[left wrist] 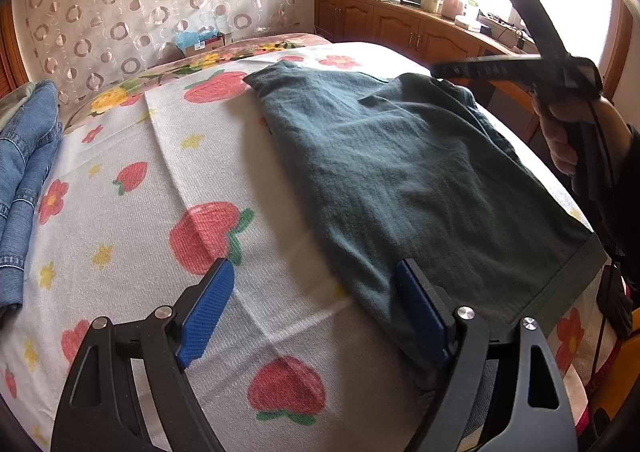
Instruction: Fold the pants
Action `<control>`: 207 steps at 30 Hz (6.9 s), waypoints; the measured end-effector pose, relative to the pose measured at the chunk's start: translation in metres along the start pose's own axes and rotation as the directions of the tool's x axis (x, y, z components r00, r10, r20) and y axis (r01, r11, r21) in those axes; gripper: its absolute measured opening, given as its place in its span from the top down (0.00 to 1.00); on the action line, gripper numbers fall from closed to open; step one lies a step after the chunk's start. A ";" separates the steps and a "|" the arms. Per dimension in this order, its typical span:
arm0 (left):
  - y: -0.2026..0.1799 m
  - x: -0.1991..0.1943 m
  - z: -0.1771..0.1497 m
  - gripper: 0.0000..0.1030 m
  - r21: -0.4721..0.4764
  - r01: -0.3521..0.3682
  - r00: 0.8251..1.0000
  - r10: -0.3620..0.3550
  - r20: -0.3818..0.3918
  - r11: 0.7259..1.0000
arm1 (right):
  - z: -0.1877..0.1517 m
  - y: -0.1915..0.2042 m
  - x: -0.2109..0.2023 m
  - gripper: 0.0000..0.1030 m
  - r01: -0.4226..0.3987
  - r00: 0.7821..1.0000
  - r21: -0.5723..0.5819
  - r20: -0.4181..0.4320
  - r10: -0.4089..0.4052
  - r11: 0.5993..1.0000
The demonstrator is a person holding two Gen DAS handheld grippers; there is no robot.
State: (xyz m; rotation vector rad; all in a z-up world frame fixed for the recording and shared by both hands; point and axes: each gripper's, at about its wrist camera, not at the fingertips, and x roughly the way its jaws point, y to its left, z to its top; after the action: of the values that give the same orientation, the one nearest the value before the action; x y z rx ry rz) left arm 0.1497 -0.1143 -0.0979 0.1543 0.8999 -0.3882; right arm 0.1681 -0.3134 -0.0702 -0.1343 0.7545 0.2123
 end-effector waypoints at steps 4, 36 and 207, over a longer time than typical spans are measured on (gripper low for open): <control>0.000 0.000 0.000 0.19 0.000 0.001 1.000 -0.001 0.000 1.000 | -0.005 -0.014 0.004 0.73 -0.004 0.999 0.028 -0.038 0.005 1.000; 0.001 0.000 0.001 0.18 0.000 0.002 1.000 -0.002 -0.001 1.000 | -0.092 0.016 -0.095 0.51 -0.067 0.995 0.039 0.082 0.063 0.997; 0.075 -0.088 -0.102 0.53 -0.197 -0.032 0.998 0.044 0.055 0.980 | -0.039 0.126 -0.082 0.84 -0.294 0.955 -0.049 0.020 0.296 0.954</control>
State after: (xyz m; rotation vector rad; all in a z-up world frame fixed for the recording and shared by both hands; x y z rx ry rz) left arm 0.0557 0.0076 -0.0942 -0.0215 0.8701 -0.2651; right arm 0.0545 -0.2106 -0.0475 -0.0612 0.7415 0.5155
